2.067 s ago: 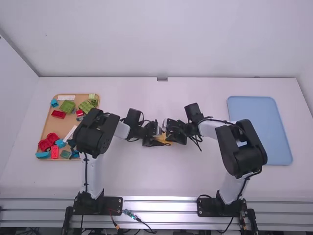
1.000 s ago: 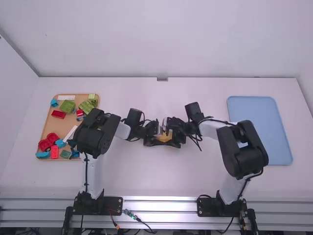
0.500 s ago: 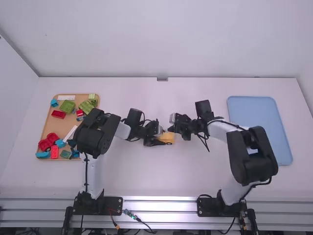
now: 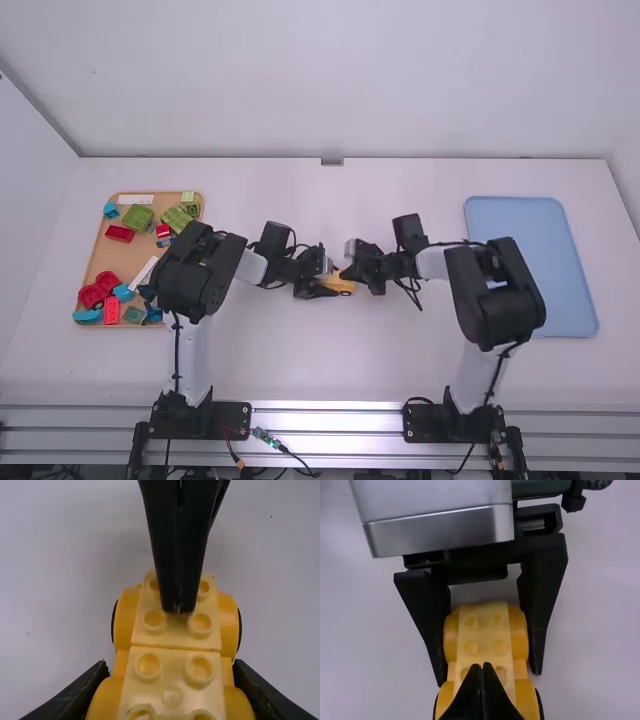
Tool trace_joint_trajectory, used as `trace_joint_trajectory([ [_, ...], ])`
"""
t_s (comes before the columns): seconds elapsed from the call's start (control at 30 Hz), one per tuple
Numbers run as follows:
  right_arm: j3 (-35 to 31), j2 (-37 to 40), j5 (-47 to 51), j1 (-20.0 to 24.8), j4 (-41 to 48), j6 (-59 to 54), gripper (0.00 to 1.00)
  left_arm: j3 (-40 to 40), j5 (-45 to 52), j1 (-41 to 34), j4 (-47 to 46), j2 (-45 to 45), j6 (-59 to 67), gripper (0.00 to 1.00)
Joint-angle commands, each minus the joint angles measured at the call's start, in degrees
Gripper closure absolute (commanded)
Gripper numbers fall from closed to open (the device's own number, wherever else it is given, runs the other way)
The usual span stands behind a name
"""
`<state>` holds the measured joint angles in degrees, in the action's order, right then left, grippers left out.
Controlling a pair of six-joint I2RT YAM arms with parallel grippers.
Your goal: Assemble lego blocks to make yellow taxi
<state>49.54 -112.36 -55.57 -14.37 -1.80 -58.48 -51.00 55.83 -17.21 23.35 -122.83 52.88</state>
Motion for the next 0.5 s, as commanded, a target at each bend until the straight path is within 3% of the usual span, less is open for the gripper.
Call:
trace_joint_trajectory([
  [0.0, -0.76, -3.57, 1.57, -0.39, 0.52, 0.15, 1.0, 0.81, -7.3, -0.81, -0.76, -1.09, 1.81, 0.95],
  [0.47, -1.2, -6.82, 8.57, -3.02, 3.41, 0.63, 1.0, 0.81, -7.32, -0.79, -0.54, -1.09, 1.79, 0.98],
])
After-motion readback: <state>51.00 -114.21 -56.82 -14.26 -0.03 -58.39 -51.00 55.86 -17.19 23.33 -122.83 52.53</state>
